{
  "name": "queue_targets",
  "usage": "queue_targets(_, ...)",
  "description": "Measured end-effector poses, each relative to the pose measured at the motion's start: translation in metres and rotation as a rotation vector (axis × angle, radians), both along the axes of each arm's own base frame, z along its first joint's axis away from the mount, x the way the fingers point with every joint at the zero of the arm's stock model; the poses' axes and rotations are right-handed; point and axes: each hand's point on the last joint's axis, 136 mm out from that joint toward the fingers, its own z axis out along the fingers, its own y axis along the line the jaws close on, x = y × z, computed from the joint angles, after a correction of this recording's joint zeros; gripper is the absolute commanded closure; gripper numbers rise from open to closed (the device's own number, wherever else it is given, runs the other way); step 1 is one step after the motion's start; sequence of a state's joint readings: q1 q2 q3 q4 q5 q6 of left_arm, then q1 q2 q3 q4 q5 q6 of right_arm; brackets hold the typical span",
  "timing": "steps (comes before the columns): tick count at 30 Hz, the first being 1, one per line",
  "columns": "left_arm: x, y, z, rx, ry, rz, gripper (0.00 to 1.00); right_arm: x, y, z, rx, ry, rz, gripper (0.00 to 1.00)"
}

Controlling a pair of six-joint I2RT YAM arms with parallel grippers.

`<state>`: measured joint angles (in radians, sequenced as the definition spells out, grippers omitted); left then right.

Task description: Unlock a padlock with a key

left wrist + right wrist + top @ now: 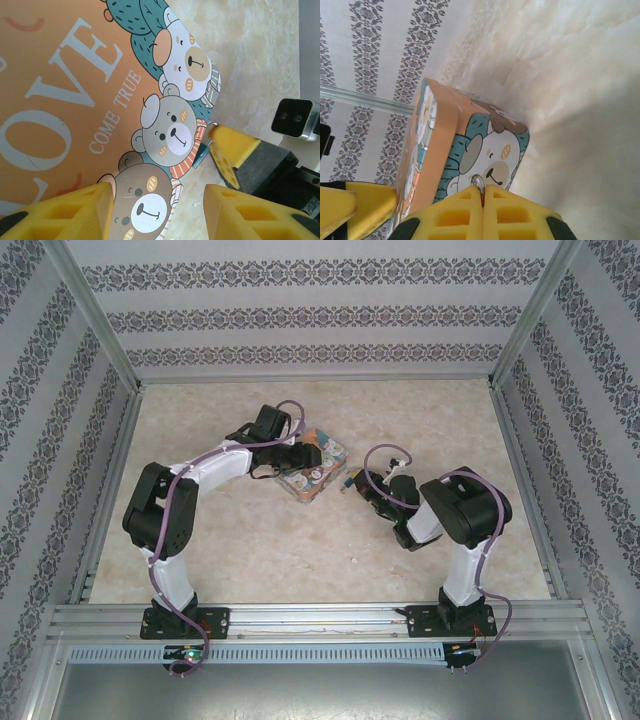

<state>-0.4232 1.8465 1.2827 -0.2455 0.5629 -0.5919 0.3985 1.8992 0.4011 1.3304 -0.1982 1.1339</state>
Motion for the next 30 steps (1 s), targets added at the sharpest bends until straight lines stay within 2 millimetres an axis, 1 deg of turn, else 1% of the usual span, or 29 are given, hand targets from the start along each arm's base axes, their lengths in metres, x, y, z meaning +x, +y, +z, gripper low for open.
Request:
queue_targets(4, -0.001, 0.010, 0.006, 0.015, -0.006, 0.019, 0.46, 0.000, -0.006, 0.007, -0.009, -0.014, -0.009, 1.00)
queue_targets(6, 0.000, 0.015, 0.013, 0.019, -0.021, 0.029, 0.44, 0.000, -0.009, 0.011, -0.013, -0.023, -0.013, 1.00)
queue_targets(11, 0.004, 0.033, 0.044, 0.024, -0.110, 0.064, 0.40, 0.002, -0.016, 0.019, -0.029, -0.035, -0.026, 1.00)
queue_targets(14, 0.004, 0.049, 0.065, 0.025, -0.171, 0.095, 0.38, 0.002, -0.018, 0.026, -0.044, -0.049, -0.028, 1.00)
queue_targets(17, 0.002, 0.067, 0.080, 0.036, -0.221, 0.130, 0.34, 0.002, -0.021, 0.032, -0.055, -0.056, -0.031, 1.00)
queue_targets(22, -0.008, 0.097, 0.092, 0.069, -0.288, 0.182, 0.25, 0.002, -0.027, 0.038, -0.075, -0.061, -0.039, 1.00)
queue_targets(26, -0.019, 0.116, 0.100, 0.092, -0.350, 0.206, 0.15, -0.001, -0.028, 0.042, -0.094, -0.063, -0.034, 1.00)
queue_targets(30, -0.031, 0.133, 0.114, 0.128, -0.438, 0.222, 0.06, -0.004, -0.030, 0.047, -0.116, -0.065, -0.030, 1.00)
